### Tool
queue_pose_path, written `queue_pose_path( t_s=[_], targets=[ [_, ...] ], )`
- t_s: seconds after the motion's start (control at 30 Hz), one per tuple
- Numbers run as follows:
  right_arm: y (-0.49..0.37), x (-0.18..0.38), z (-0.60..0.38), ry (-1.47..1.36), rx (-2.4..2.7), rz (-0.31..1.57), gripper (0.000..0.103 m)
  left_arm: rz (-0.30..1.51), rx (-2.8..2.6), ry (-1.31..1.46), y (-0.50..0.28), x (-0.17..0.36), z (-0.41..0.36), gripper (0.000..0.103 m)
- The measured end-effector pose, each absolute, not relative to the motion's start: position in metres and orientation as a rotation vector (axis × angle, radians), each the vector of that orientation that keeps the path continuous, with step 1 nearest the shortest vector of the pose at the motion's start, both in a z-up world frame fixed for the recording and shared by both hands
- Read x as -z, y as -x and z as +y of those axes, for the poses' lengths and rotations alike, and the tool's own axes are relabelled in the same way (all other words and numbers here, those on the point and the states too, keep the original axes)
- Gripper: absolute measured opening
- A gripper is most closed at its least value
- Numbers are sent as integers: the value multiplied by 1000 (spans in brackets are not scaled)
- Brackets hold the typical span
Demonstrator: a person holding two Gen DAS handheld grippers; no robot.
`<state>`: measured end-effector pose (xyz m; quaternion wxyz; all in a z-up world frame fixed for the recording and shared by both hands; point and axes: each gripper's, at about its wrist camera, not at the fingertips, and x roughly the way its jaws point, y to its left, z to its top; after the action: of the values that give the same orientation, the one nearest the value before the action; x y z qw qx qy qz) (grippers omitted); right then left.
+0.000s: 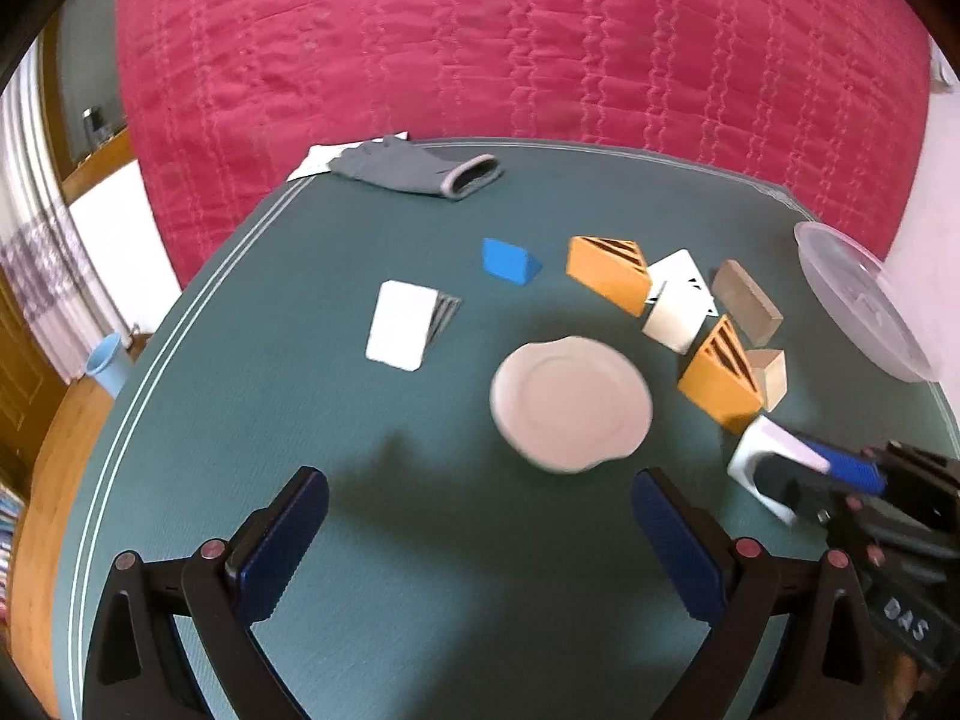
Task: Organize rigid objects
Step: 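Grasp the white charger plug with the right tool while the left tool grasps the white plate, then carry the charger into the clear bowl and open the right tool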
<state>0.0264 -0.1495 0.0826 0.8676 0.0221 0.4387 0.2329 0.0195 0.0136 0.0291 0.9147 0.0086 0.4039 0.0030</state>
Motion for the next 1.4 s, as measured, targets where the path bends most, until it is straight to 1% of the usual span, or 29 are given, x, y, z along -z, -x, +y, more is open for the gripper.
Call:
queue_pose_path(
  t_s=[0.43,0.47,0.53,0.6,0.67,0.7,0.9,1.07,1.4],
  targets=[
    [-27,-78,-171,-99,-467,943,24,881,15,-25,-62,-17,-7,102],
    [-27,-77,-170,-99,-470,946,24,882,14,-21,-63,-16,-7,101],
    [-28,-74,-170,-104,-474,957,24,889,15,-17,-67,-14,-7,96],
    [-28,-71,-171,-117,-476,968,24,899,22,-6,-69,-13,-7,84],
    [-28,-70,-171,-114,-476,968,24,899,15,-2,-69,-12,-7,76],
    [-28,-70,-171,-114,-475,967,24,893,15,-3,-68,-13,-7,69],
    [-29,-69,-172,-120,-476,966,24,874,35,23,-61,-17,-6,69],
    [-31,-71,-176,-189,-492,970,23,849,42,20,-54,-27,-9,69],
    [-34,-91,-202,-278,-440,900,23,829,35,-24,-47,-37,-19,69]
  ],
)
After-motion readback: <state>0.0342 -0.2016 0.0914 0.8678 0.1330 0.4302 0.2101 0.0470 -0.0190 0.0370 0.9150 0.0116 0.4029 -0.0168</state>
